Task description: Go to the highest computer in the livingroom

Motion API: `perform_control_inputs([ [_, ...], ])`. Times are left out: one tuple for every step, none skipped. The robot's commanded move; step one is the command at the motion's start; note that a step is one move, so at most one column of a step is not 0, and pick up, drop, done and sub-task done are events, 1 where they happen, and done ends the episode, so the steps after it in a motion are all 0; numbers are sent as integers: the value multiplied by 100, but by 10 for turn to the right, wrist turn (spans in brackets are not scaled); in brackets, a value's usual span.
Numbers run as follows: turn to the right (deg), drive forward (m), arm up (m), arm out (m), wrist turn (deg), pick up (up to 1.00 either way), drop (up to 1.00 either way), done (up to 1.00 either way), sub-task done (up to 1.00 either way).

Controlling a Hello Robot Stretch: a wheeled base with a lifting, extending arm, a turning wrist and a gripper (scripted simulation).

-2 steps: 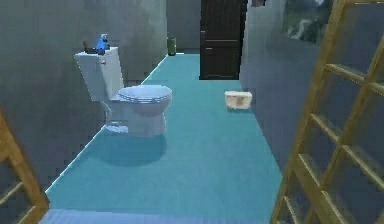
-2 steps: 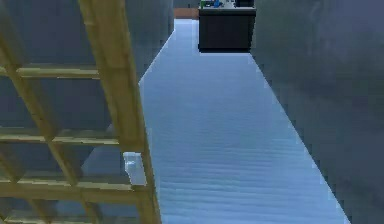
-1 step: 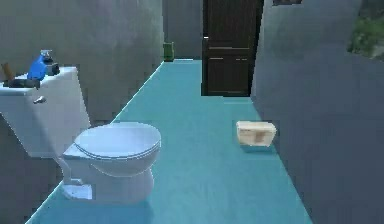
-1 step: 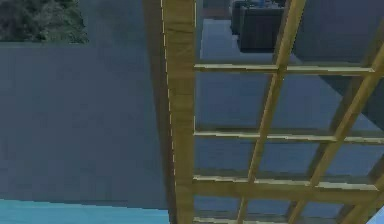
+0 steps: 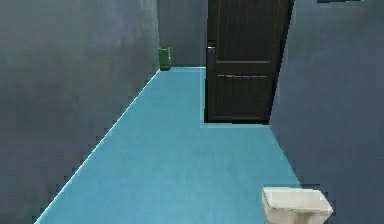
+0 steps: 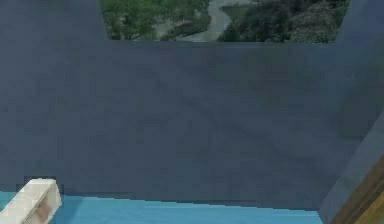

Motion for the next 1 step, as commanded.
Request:
perform_control_inputs([
  [60, 0, 0, 0, 0, 0, 0, 0, 0],
])
